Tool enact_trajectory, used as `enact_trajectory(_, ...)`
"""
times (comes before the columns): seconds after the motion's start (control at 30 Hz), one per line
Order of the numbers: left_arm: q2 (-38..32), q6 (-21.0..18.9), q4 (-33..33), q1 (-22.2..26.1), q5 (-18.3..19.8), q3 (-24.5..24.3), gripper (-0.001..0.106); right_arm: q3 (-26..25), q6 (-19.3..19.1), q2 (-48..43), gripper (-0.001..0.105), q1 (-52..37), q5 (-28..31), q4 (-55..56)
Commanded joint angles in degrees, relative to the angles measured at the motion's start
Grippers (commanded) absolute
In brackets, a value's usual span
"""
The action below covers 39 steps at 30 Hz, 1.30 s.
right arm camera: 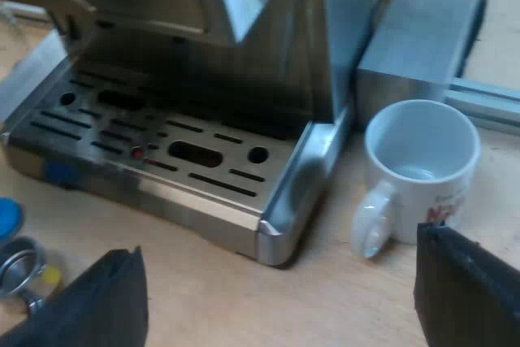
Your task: Grind coffee beans and then tamp
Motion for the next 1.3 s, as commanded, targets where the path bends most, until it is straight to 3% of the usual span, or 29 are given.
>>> enact_trajectory(0.03,-2.35,-0.42,-0.37,-0.2,-1.22,-0.14,0.089,-0.51,-0.21,-2.26,0.069,2.44,-0.68,0.44)
enact_trajectory(0.27,-9.78,0.29,3.43,-0.2,-1.21,0.05,0.089,-0.51,0.94,-9.67,0.069,4.42,7.64,1.43)
enact_trajectory(0.53,-18.68,1.07,5.8,-0.2,-1.21,3.26,0.089,-0.18,5.66,-16.42,0.069,4.42,8.19,1.43)
enact_trajectory(0.93,-34.93,1.07,10.16,-0.2,-1.21,8.68,0.089,0.22,6.23,-27.29,0.069,4.42,8.17,1.61)
enact_trajectory(1.13,-35.31,0.89,13.48,-0.2,-0.74,9.68,0.089,0.59,6.44,-27.67,0.069,4.31,7.62,2.81)
enact_trajectory(1.3,-35.31,0.9,12.25,-0.2,-1.07,10.3,0.089,1.52,6.44,-27.67,0.069,4.31,7.62,3.06)
